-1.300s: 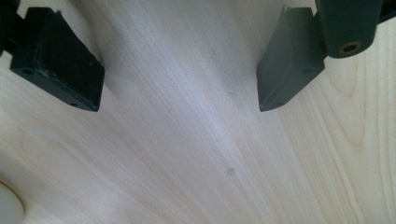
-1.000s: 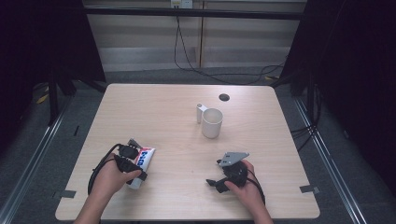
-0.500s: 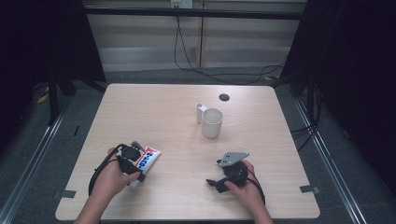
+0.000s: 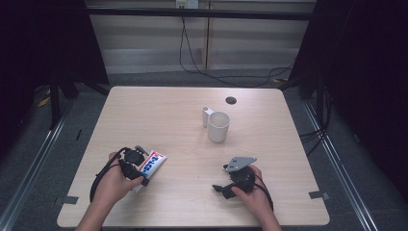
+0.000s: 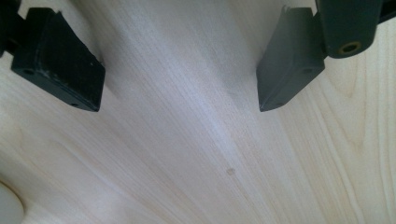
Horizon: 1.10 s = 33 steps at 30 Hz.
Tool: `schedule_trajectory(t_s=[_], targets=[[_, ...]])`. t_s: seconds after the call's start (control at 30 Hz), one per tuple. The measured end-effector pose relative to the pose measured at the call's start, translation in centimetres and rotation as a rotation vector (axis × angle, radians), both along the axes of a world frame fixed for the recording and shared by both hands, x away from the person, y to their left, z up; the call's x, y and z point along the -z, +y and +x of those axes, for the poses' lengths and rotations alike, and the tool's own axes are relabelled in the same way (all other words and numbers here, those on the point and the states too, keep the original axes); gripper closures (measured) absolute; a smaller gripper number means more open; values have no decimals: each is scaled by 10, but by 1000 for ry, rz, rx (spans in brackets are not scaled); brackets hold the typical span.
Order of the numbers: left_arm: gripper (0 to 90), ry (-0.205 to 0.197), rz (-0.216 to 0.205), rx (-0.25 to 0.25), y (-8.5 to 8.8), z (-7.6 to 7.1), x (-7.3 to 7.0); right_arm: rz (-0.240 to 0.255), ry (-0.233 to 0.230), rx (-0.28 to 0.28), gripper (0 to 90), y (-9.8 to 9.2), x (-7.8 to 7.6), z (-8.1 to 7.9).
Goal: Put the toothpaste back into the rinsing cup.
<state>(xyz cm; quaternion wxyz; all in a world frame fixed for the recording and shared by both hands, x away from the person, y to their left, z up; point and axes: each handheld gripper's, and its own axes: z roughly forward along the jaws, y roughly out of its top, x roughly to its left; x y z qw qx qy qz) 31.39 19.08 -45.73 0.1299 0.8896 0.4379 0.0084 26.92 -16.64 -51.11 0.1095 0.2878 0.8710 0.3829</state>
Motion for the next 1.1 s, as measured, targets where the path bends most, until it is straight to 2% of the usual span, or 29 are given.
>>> schedule_trajectory(t_s=[0.07,0.3,0.4,0.53,0.67,1.0,1.03,1.1], targets=[[546,-3,-34,-17,1,0,-5,0,1,0,151,0,0,0],[548,-28,-66,-5,2,2,-13,0,2,0,150,0,0,0],[547,-49,-87,-5,1,2,-16,0,3,0,150,0,0,0],[547,-98,-118,-5,-1,1,-20,0,5,-2,149,0,0,0],[547,-109,-145,-9,-3,0,-23,0,6,-3,149,0,0,0],[548,-131,-168,18,-10,-1,-30,1,4,23,160,1,0,-1],[549,-143,-164,19,-13,-2,-33,20,12,46,174,0,-1,-1],[550,-158,-170,20,-15,-3,-34,36,20,57,174,0,-1,0]])
